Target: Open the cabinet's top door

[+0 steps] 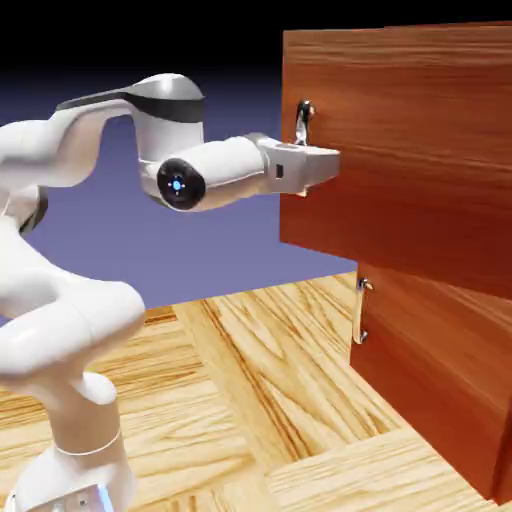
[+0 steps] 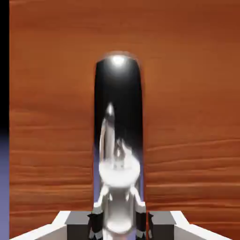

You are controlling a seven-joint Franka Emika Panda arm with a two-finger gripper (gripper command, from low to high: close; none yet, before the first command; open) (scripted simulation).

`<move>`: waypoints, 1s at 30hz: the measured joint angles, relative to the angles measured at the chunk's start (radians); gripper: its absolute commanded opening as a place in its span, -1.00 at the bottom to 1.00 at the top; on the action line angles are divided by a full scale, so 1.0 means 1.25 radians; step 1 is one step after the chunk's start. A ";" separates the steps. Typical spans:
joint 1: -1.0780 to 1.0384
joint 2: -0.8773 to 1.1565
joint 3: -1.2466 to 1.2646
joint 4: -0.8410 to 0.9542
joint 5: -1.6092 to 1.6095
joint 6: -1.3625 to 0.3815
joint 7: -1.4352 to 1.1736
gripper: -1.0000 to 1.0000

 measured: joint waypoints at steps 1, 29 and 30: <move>-0.005 0.017 -0.029 0.000 -0.030 -0.034 -0.013 -1.00; -0.026 0.796 -0.455 0.558 -0.639 -0.753 -0.371 -1.00; -0.025 0.822 -0.458 0.586 -0.648 -0.773 -0.379 -1.00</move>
